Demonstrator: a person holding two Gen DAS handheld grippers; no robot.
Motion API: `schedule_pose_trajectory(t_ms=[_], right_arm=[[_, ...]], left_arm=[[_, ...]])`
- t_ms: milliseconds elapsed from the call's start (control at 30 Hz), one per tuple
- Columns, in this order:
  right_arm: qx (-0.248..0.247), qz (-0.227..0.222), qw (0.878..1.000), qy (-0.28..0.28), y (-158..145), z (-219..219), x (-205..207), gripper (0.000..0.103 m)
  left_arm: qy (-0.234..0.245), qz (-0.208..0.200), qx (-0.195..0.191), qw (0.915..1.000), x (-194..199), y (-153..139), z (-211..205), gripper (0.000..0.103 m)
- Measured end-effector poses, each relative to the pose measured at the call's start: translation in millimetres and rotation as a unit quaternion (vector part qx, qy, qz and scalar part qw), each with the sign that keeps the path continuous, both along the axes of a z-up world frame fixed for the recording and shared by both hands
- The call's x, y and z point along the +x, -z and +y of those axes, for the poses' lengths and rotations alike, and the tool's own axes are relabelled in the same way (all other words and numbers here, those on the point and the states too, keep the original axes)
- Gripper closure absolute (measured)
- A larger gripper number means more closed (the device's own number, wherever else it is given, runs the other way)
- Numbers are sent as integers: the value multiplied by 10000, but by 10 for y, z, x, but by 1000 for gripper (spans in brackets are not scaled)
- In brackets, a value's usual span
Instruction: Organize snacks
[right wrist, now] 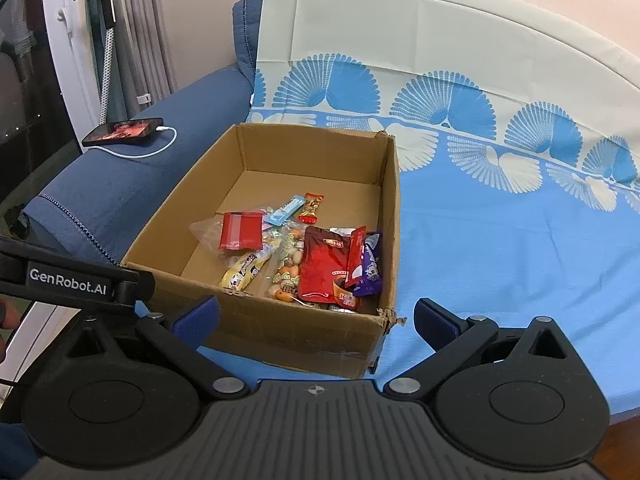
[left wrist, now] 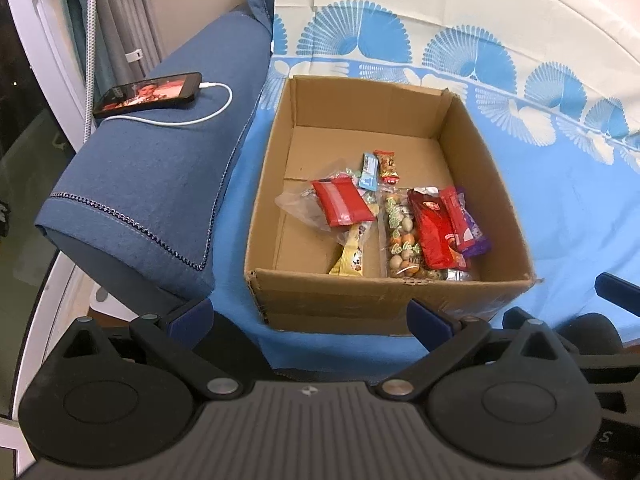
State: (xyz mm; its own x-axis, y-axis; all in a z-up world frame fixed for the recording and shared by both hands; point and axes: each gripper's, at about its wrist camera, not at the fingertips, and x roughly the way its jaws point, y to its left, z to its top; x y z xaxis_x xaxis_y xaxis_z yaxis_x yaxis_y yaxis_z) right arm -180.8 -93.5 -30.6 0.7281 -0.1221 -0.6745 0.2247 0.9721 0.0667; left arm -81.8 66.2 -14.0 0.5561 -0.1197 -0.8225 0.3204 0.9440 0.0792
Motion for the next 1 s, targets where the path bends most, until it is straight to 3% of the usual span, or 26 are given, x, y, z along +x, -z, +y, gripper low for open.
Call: schedule_pose_trajectory(t_ms=[133,1000], right_arm=[[-6,-2,10000,-21,6,4,2,0],[13,-51,10000,-44,-4,-8,-13,0]], left_arm=[[-59,-80,174,9998,3,6,-20,0],[2,-71,265,9996,-8,14,-35,0]])
